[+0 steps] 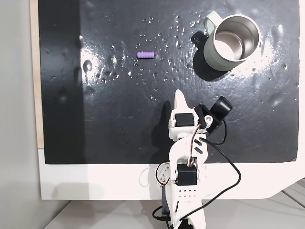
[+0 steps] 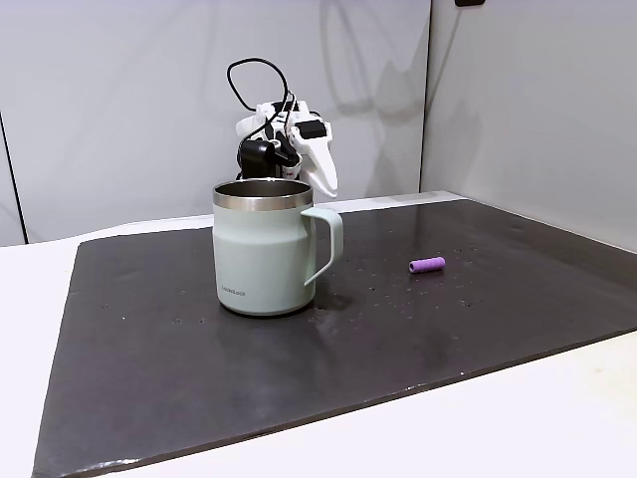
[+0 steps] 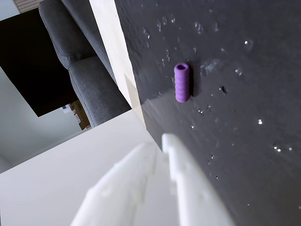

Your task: Grasp a pengrip and put it in the cup.

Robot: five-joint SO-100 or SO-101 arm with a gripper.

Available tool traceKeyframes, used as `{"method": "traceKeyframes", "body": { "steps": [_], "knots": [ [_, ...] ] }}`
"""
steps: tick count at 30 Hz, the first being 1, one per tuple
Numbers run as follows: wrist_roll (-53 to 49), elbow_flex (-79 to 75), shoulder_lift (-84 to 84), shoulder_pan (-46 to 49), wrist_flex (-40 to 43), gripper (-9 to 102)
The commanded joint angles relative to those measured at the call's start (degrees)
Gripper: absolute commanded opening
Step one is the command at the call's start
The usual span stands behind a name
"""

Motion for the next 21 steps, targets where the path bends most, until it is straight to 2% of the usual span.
{"method": "traceKeyframes", "body": {
  "steps": [1, 16, 21],
  "knots": [
    [-0.3, 2.4, 0.8, -0.3, -0.1, 0],
    [0.1, 2.4, 0.8, -0.5, -0.2, 0],
    [-0.7, -4.1, 0.8, -1.9, 4.9, 0]
  ]
}}
